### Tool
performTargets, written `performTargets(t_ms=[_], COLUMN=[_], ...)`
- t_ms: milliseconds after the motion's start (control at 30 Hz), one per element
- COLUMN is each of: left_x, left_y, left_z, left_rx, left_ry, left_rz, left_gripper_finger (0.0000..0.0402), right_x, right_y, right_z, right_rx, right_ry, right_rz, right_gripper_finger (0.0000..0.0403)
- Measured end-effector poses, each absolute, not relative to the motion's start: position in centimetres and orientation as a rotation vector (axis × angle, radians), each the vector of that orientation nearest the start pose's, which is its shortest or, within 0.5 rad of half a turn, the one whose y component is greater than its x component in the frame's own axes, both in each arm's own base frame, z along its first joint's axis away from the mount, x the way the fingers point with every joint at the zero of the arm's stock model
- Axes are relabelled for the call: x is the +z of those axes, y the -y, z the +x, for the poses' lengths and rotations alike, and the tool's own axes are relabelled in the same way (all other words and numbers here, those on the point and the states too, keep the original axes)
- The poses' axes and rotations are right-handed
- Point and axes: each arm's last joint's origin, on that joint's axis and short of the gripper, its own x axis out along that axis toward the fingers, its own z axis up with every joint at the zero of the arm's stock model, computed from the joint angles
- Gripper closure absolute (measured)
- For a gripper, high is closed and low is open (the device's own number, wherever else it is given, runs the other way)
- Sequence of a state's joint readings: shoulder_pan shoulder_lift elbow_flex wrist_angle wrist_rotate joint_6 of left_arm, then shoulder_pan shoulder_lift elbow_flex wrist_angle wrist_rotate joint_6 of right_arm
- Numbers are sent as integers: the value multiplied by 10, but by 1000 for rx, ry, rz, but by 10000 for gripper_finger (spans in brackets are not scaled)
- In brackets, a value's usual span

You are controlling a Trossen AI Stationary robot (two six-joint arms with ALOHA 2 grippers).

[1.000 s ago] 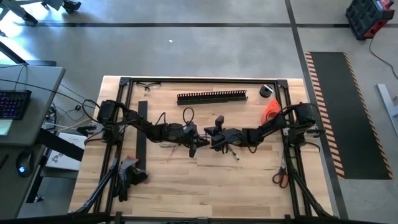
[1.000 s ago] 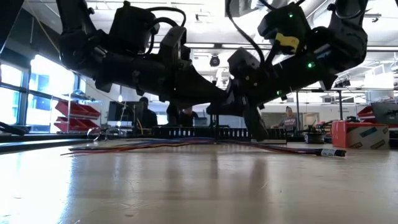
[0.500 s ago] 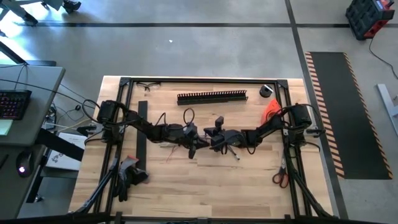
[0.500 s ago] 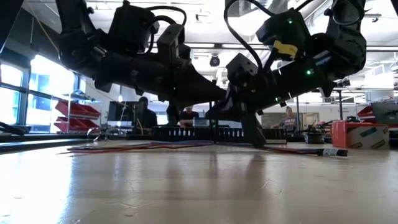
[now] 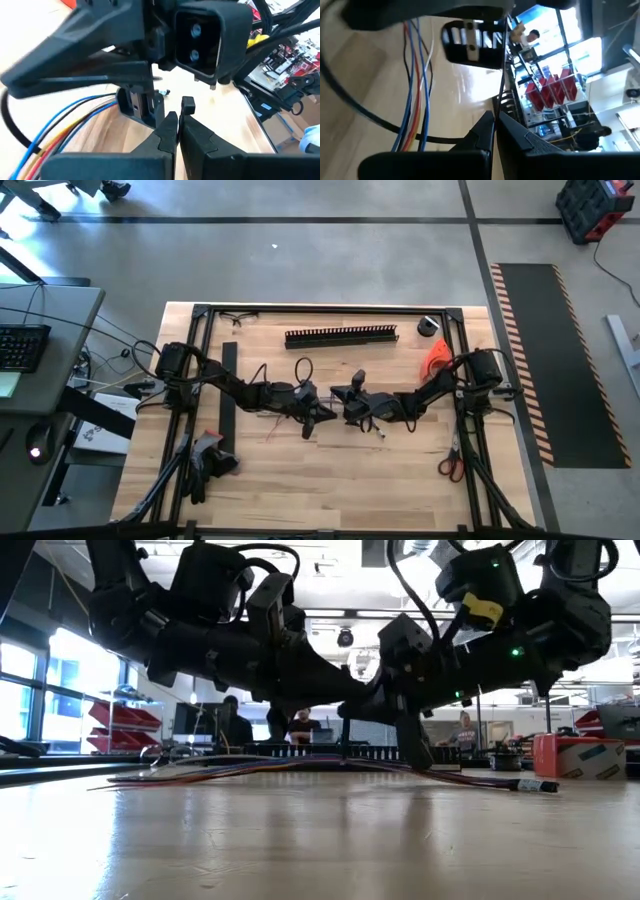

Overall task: Ziptie cables
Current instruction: Wrap the zip tie around the cable wire

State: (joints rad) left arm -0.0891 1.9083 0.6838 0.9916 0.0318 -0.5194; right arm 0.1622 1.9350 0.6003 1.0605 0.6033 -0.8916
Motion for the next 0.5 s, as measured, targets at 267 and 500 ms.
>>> performTargets(t_ms=[267, 500], left_x=[120, 120], left_y=[31, 31], left_z=[340, 340], left_rx=[-55, -55], left_ry=[-257, -257], left_rz=[-505, -509], left_gripper_finger=[402, 402], right_x=[100, 103], right_y=[-35, -38], right_z=[320, 324], right_rx=[-276, -248], right_ry=[-451, -430], right_rz=[-939, -944], right_gripper_finger=[403, 403])
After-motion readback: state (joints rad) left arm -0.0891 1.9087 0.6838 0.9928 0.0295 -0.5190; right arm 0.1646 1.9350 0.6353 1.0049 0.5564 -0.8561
